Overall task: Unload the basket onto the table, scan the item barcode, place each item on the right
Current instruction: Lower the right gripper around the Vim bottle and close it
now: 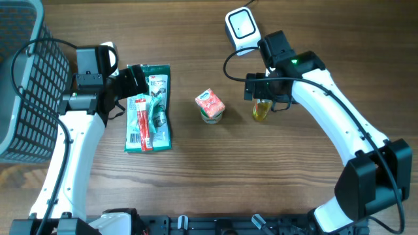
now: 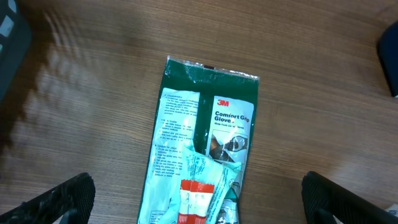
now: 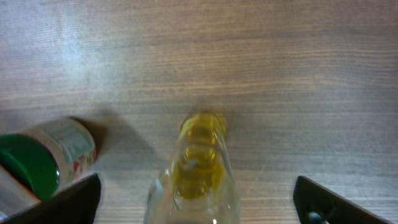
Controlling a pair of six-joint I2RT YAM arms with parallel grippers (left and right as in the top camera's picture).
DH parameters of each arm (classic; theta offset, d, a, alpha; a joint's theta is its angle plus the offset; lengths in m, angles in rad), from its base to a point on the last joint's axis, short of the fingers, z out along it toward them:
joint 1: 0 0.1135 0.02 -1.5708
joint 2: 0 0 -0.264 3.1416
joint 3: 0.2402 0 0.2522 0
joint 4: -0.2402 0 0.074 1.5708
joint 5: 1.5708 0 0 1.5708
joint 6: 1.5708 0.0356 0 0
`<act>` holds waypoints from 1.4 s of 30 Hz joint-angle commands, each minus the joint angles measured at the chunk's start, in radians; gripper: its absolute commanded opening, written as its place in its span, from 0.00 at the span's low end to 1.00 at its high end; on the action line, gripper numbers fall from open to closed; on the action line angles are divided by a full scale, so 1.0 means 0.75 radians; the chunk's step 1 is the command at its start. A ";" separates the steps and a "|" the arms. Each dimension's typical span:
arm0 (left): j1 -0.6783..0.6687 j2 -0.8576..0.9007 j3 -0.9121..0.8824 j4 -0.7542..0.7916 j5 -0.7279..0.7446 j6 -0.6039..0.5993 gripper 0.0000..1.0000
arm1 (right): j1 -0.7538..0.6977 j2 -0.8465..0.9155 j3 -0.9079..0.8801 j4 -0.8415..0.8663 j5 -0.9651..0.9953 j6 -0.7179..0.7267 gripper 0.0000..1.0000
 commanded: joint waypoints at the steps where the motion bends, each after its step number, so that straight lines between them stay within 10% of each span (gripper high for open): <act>1: 0.007 -0.015 0.015 0.004 0.012 0.007 1.00 | 0.002 -0.031 0.027 -0.021 0.009 -0.001 0.69; 20: 0.007 -0.015 0.015 0.004 0.012 0.007 1.00 | 0.002 0.003 -0.129 0.114 0.008 0.006 0.68; 42: 0.007 -0.015 0.015 0.004 0.012 0.007 1.00 | -0.046 -0.079 -0.126 0.130 -0.125 0.069 0.33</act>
